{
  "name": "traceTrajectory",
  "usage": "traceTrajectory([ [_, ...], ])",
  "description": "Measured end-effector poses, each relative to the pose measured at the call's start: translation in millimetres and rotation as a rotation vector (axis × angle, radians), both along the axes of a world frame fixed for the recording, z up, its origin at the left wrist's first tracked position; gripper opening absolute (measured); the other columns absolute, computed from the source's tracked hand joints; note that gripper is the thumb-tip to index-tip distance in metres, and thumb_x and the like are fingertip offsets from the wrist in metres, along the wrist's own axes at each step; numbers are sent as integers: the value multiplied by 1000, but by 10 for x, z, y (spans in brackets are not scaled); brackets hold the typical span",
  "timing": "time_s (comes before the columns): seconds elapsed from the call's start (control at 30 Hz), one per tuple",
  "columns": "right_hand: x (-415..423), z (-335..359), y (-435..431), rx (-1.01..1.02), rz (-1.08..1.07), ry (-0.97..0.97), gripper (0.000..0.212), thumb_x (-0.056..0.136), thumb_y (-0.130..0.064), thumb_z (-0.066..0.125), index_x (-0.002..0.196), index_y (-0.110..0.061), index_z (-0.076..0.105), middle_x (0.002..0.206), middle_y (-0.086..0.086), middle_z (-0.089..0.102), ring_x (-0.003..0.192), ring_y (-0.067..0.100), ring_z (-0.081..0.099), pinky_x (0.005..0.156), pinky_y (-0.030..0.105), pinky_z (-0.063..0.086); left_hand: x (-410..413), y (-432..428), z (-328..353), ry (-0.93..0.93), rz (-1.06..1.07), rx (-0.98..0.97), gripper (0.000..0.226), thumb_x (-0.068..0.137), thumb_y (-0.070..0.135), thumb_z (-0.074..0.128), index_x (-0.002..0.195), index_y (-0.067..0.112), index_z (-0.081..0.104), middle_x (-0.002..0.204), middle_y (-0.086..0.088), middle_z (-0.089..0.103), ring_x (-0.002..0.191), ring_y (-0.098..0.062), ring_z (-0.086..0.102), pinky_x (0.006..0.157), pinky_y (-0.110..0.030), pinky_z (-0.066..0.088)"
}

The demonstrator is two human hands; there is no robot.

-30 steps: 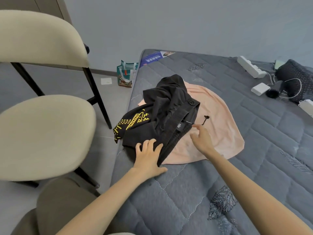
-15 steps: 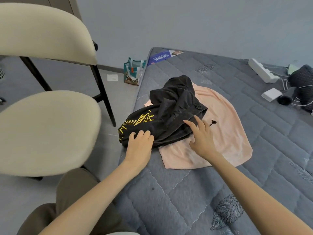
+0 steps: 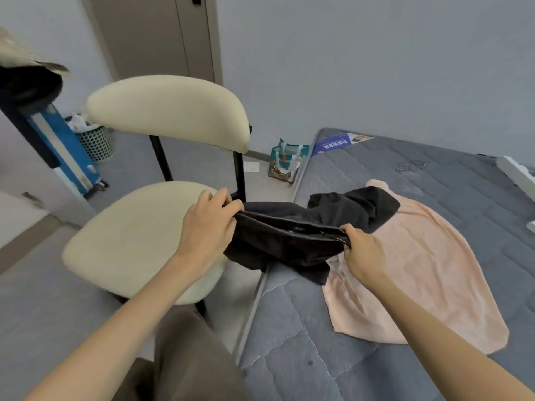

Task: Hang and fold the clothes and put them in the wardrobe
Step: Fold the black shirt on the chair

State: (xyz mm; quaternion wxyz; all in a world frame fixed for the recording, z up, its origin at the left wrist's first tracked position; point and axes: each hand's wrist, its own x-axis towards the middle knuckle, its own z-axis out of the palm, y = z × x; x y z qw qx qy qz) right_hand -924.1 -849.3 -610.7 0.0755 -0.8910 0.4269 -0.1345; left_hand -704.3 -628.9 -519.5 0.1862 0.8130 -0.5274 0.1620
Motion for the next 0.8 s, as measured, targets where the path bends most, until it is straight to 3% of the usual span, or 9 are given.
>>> traceTrajectory([
  [0.07,241,247,104,-41,56,-79,38,83,-1,53,118,-15,56,104,8,66,95,32,60,77,38,40,258,183,129,14,90,-49,17,87,7,55,99,17,65,98,-2,56,87,-24,46,55,-31,36],
  [0.17,669,712,306,-90,147,-277,41,79,2,55,117,-13,56,102,10,64,94,34,60,76,42,45,639,527,361,39,227,-144,16,93,10,48,101,15,60,102,-2,53,91,-23,45,60,-35,39],
  [0.3,1354,1363,703,-112,333,-454,46,80,-2,55,119,-25,53,107,-3,66,96,25,61,72,37,47,1080,1172,812,25,394,-292,17,93,8,43,98,14,58,96,-2,56,85,-25,51,64,-38,41],
  [0.4,1910,1824,1107,-156,511,-523,32,87,-9,56,113,-27,54,99,-6,67,90,24,61,61,32,38,1314,1853,1226,-60,596,-393,19,90,5,45,98,15,60,97,-6,62,83,-31,57,64,-36,39],
  [0.47,2259,2151,1447,-194,647,-549,26,90,-17,57,113,-29,56,101,-9,67,93,21,61,62,31,36,1382,2374,1479,-99,726,-430,20,91,5,44,98,15,59,96,-5,62,84,-32,57,65,-37,40],
  [0.6,2801,2771,2285,-206,931,-618,19,94,-28,55,112,-33,57,100,-12,67,93,18,62,69,37,48,1300,3440,1854,-181,938,-499,18,91,1,40,89,16,50,84,0,52,76,-26,50,57,-34,34],
  [0.7,3052,3038,2898,-233,1027,-597,16,96,-40,54,108,-32,59,96,-8,68,89,24,62,64,35,46,1130,4147,1969,-178,1076,-440,21,88,-3,36,88,15,48,82,-3,50,76,-27,48,56,-37,37],
  [0.8,3202,3110,3400,-228,1118,-368,36,89,-57,56,89,-21,60,80,-3,64,82,25,60,56,32,38,915,4747,1868,-115,1145,-327,24,86,-7,34,86,13,49,82,-8,54,78,-33,52,62,-44,44],
])
